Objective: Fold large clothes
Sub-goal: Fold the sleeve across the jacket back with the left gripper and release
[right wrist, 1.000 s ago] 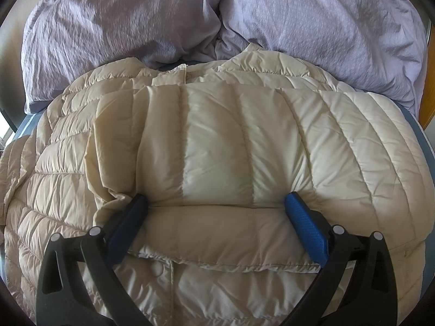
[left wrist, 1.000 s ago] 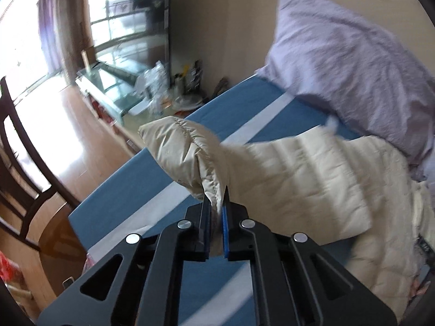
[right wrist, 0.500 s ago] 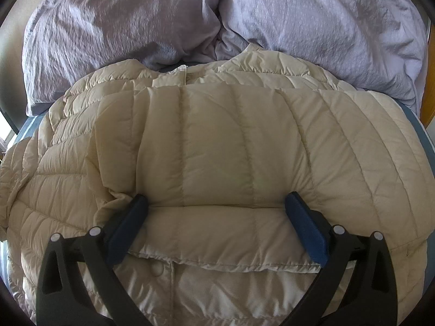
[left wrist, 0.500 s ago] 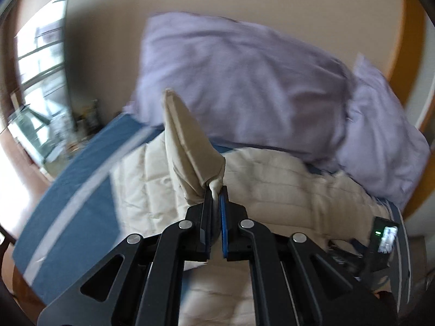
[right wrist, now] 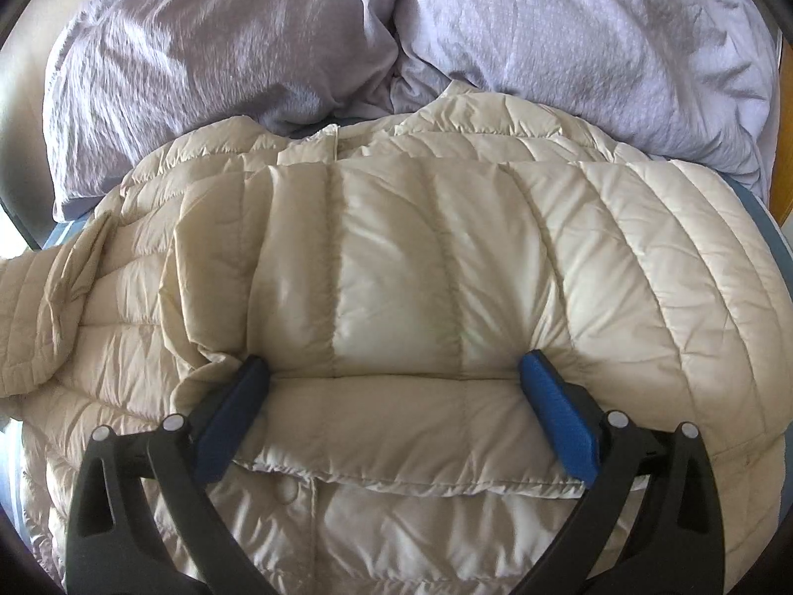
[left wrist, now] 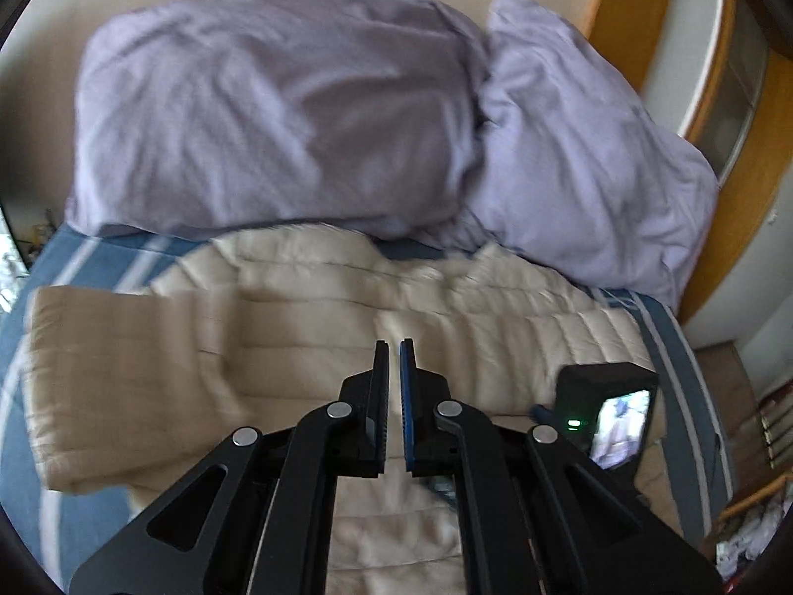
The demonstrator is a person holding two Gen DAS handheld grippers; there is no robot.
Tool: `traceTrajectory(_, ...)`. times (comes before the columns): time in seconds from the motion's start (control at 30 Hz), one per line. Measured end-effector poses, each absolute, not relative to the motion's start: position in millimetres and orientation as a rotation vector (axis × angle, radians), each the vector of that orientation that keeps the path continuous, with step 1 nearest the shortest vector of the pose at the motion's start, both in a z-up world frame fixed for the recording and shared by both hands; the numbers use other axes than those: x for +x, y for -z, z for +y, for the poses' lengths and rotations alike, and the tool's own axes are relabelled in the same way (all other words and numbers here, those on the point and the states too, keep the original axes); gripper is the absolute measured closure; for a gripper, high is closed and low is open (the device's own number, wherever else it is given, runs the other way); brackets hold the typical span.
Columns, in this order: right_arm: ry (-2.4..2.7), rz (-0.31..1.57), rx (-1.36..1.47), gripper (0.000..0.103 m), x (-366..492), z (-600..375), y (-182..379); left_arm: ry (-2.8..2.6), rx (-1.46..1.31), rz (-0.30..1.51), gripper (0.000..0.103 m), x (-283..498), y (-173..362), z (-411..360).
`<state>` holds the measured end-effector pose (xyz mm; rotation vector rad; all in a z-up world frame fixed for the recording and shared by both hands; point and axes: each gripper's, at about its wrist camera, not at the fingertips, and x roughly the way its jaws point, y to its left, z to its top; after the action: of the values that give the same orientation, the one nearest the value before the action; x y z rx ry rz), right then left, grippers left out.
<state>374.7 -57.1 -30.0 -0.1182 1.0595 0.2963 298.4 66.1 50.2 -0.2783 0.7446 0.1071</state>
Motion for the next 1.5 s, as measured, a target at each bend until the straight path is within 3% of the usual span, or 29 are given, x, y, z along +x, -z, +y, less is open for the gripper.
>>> traceTrajectory(0.17,-0.303,1.057,-0.093,0.002,376,-60,28,-0.11,-0.25,0.778,0.099,307,-38,51)
traceTrajectory(0.4,-0.302,1.057,-0.093,0.002,376,-60,28,-0.283,-0.251,0.825,0.097,286,-29,109)
traceTrajectory(0.5,-0.303,1.057,-0.092,0.002,376,-60,28,-0.389,-0.227,0.856,0.084,277,-22,136)
traceTrajectory(0.57,-0.303,1.057,-0.093,0.002,376,-60,28,-0.448,-0.193,0.873,0.061,274,-16,148)
traceTrajectory(0.63,-0.303,1.057,-0.093,0.002,375,-60,28,-0.512,-0.136,0.887,0.049,272,-7,156)
traceTrajectory(0.8,-0.304,1.057,-0.092,0.002,376,-60,28,-0.58,-0.033,0.964,0.04,281,24,161)
traceTrajectory(0.9,-0.305,1.057,-0.091,0.002,375,-60,28,-0.581,-0.033,1.003,0.04,287,42,164)
traceTrajectory(1.07,-0.305,1.057,-0.092,0.002,375,-60,28,-0.506,-0.15,0.993,0.079,287,41,174)
traceTrajectory(1.17,-0.306,1.057,-0.09,0.002,375,-60,28,-0.476,-0.234,0.983,0.093,285,40,179)
traceTrajectory(1.5,-0.312,1.048,-0.047,0.002,375,-64,23,-0.334,-0.334,0.915,0.098,287,22,162)
